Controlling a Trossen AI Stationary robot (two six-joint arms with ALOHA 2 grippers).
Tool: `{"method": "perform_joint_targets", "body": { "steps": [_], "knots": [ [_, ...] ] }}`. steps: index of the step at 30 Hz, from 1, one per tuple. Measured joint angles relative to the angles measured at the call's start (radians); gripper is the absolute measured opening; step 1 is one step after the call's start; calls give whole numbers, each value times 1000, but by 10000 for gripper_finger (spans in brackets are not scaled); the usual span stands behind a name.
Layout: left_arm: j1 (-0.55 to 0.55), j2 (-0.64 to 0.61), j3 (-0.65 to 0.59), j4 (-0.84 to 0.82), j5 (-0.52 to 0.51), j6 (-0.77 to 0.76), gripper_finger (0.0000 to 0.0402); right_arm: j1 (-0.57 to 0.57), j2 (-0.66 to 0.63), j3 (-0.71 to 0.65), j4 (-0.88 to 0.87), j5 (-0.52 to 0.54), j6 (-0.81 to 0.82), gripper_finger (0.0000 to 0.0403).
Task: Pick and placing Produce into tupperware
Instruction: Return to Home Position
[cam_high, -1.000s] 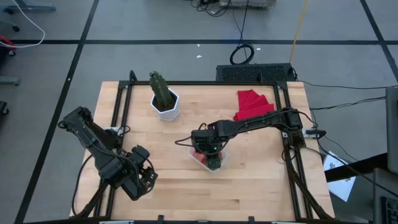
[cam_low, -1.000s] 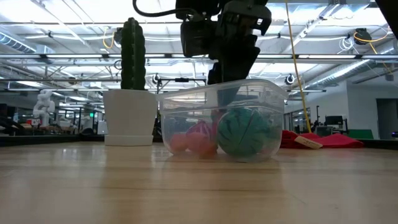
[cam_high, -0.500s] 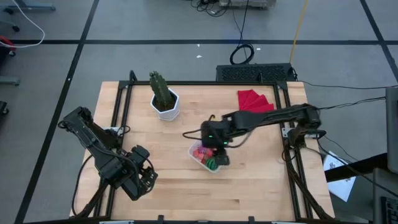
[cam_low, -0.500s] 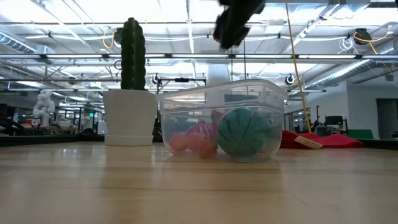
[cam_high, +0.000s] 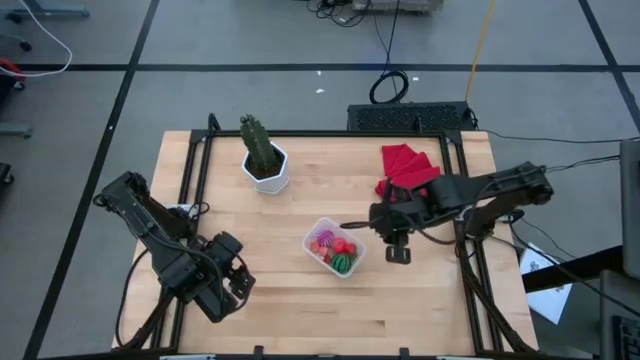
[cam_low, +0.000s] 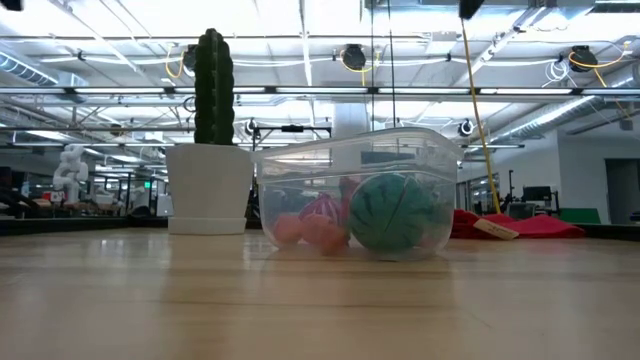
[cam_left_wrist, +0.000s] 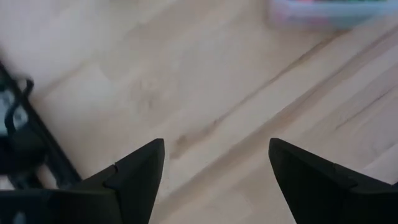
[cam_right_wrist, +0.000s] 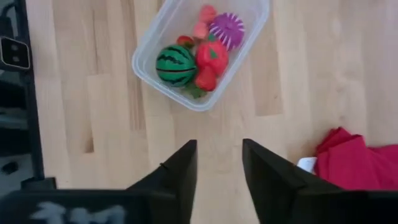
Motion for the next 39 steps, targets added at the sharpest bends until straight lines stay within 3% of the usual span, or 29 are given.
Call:
{"method": "perform_joint_targets", "body": {
  "steps": [8, 11, 17, 22, 26, 30, 35, 39],
  "knots": [
    [4, -2, 0, 0, -221, 217, 292, 19, -45, -1, 43, 23, -57, 12],
    [16, -2, 0, 0, -232, 273, 292, 18, -52, -1, 68, 23, -82, 9],
    [42, -27, -40, 2, -459, 255, 292, 8, -143, -96, 178, 46, -122, 2],
    [39, -156, -275, 47, -535, 40, 292, 10, -358, -378, 403, 49, -36, 1],
    [42, -322, -522, 263, -583, 47, 292, 10, -544, -614, 614, 49, 17, 1],
    [120, -478, -783, 642, -578, 236, 292, -5, -677, -801, 777, 49, 25, 1],
    [290, -619, -1057, 1123, -454, 547, 292, -34, -774, -953, 884, 49, 23, 1],
    [446, -694, -1194, 1399, -348, 758, 292, -55, -835, -1002, 880, 50, 29, 1]
  ]
}}
